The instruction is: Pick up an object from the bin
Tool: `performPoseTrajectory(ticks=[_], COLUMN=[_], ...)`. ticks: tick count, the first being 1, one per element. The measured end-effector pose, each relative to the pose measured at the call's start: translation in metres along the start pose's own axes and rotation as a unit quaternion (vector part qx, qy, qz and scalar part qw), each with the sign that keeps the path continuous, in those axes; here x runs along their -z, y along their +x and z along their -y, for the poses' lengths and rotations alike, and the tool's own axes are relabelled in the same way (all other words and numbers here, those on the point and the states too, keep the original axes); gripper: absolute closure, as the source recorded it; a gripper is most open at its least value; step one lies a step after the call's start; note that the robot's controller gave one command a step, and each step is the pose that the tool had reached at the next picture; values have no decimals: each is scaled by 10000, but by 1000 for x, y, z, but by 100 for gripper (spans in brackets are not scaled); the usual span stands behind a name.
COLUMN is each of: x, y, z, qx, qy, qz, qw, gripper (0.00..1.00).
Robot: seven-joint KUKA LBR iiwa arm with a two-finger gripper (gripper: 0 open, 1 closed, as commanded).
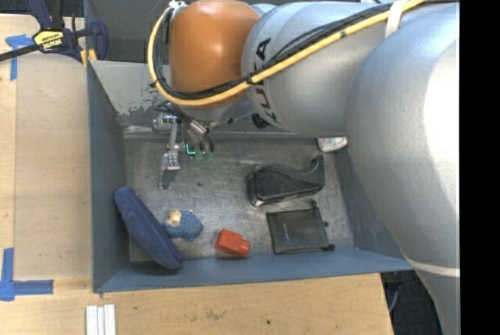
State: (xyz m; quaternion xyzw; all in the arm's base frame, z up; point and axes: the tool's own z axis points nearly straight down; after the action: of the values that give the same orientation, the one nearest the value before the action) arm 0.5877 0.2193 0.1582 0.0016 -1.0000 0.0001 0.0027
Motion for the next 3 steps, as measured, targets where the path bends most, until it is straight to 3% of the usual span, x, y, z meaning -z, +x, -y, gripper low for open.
performPoseTrajectory(ticks=[1, 2, 3], x=[-81, -37, -84], y=[-28, -42, 21], z=[79, 152, 234], qx=[-32, 193, -676], qy=[19, 9, -42], qz=[15, 73, 75], qw=[10000, 9998, 9977], gripper=[0, 0, 0])
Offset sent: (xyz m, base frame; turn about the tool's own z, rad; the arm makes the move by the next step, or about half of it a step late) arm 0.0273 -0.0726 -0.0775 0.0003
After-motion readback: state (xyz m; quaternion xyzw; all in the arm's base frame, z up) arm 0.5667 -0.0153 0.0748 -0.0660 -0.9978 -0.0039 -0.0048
